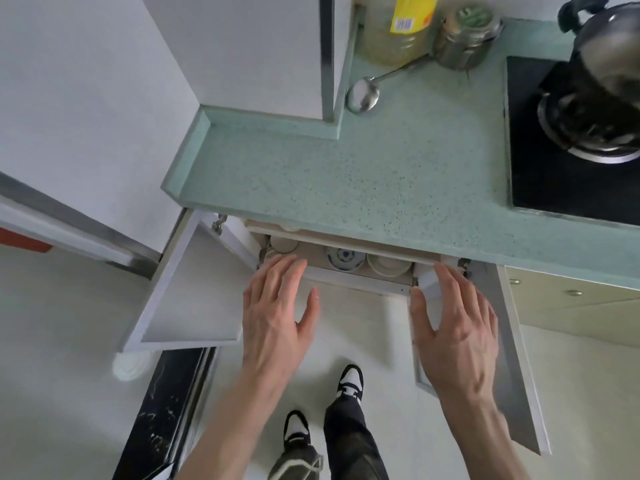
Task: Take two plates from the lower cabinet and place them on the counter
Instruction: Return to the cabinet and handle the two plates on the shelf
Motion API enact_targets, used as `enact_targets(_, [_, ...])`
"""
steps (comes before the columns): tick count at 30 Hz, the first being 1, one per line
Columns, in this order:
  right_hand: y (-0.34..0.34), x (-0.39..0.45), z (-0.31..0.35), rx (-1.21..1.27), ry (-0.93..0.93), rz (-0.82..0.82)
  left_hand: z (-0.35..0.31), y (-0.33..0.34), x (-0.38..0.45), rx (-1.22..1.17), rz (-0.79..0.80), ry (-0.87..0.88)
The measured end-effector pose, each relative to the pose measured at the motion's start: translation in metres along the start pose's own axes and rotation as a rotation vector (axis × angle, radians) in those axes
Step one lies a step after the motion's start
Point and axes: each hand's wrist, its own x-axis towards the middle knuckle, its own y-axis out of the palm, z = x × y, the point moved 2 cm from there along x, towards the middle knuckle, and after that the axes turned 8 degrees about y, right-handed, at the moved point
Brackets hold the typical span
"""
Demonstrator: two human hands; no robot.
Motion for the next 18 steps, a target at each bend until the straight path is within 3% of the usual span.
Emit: enact_targets(18, [0.311, -0.016, -0.140, -0.049, 0.085, -0.039, 0.165, 0.307, -0.071, -0.031, 0.016, 0.015])
